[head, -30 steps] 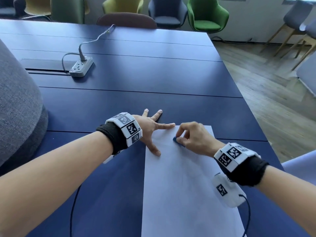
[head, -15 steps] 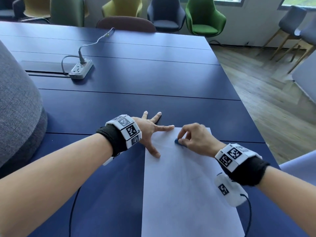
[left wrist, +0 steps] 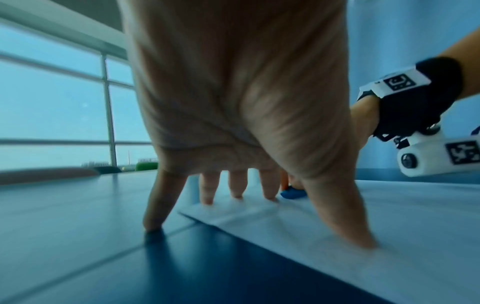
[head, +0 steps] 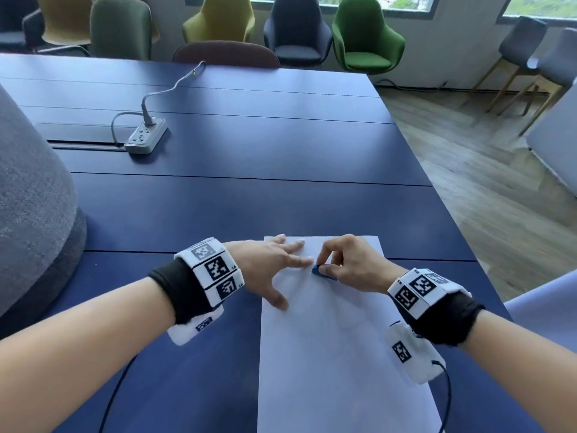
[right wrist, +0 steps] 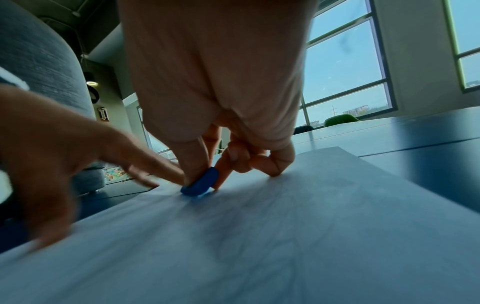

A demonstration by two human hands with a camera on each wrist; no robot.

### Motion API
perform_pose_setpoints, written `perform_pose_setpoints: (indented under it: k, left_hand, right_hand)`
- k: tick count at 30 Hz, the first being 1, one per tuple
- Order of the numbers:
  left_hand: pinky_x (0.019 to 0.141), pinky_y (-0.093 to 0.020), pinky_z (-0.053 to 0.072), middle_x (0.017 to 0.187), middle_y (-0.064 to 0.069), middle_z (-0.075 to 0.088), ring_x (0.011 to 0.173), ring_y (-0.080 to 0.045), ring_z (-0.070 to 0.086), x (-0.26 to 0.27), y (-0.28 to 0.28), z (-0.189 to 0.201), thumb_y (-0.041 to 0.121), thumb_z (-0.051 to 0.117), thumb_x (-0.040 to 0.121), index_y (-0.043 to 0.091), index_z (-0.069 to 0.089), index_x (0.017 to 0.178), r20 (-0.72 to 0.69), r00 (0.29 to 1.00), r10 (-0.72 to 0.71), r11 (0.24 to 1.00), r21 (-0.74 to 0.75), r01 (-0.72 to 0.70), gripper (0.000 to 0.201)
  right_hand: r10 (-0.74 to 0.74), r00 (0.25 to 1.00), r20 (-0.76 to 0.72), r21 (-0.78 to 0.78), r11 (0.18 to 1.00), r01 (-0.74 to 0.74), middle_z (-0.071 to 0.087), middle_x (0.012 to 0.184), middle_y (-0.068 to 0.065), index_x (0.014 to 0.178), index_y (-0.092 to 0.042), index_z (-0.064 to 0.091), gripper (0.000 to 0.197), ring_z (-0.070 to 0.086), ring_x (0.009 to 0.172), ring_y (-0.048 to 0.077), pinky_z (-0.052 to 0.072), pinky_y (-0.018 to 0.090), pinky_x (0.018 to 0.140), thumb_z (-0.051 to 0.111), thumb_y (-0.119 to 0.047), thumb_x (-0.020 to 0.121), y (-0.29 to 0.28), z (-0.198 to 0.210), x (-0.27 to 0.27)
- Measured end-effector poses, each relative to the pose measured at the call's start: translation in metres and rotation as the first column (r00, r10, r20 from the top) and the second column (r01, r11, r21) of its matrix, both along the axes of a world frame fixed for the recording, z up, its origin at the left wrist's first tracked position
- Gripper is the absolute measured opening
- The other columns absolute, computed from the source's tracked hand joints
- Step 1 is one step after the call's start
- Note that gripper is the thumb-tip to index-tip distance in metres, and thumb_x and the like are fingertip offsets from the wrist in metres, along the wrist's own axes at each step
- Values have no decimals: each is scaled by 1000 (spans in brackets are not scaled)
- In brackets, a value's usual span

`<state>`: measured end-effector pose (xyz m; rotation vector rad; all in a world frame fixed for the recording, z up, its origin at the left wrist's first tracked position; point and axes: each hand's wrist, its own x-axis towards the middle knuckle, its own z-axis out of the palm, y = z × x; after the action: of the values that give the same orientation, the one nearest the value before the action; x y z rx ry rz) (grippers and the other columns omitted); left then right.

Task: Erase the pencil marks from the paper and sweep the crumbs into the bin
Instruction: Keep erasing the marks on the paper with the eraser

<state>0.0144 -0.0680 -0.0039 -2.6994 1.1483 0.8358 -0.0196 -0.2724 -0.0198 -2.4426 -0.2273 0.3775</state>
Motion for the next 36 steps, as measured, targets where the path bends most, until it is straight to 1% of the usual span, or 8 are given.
perform_pose_setpoints:
  k: [6,9,14,19,24,28,33,36]
  left_hand:
    - [113,-67,2,158,14,-27,145,-19,-28,-10,2,-11,69,80,55,46,-17,149,-56,997,55,996,71,-51,138]
    - [114,-67,3,157,15,-28,145,-18,-28,-10,3,-11,70,80,54,47,-18,149,-46,997,55,997,65,-52,138]
    - [114,-66,1,157,15,-29,144,-17,-29,-10,3,-11,70,80,55,47,-19,148,-60,996,65,996,70,-61,137]
    - [114,-66,0,157,15,-29,144,-17,-29,-11,3,-11,70,80,55,47,-18,148,-53,996,70,995,74,-66,138]
    - [114,-65,0,157,14,-29,144,-18,-29,-11,2,-10,70,80,56,47,-19,149,-57,996,65,995,80,-60,138]
    - [114,-66,0,157,15,-29,144,-19,-29,-11,3,-12,71,80,54,47,-19,148,-53,996,71,995,73,-67,139]
    - [114,-65,-1,157,14,-30,144,-19,-29,-11,3,-12,71,79,55,47,-20,148,-55,996,66,995,79,-62,138]
    - [114,-65,0,157,15,-30,145,-19,-28,-11,3,-12,72,79,54,47,-20,148,-50,996,68,995,83,-63,139]
  right_hand:
    - [25,1000,9,1,1000,-25,59,62,-5,80,-19,70,4,49,49,2,36,9,50,69,-21,83,3,0,-8]
    - [132,990,-40,-19,991,-133,56,59,-10,77,-24,70,6,49,49,0,37,9,51,70,-20,82,8,1,-20]
    - [8,998,69,1,1000,-8,58,61,-5,83,-17,72,3,51,54,6,38,12,54,69,-18,83,4,3,-13]
    - [168,985,-46,-12,986,-168,53,58,-10,82,-19,75,4,46,51,2,38,10,52,71,-17,81,10,6,-32]
    - [91,996,25,-19,996,-91,55,63,-9,81,-22,74,6,49,54,3,37,9,54,70,-17,81,9,3,-29]
    - [236,968,-90,-56,969,-241,54,66,-10,83,-22,74,6,47,59,5,38,13,56,72,-17,80,15,9,-44]
    - [60,996,62,-53,997,-57,54,63,-10,82,-19,74,6,50,55,1,36,10,55,69,-15,82,16,7,-34]
    - [174,984,-49,-30,984,-175,53,61,-10,81,-21,73,4,48,52,1,37,9,52,70,-18,82,18,8,-53]
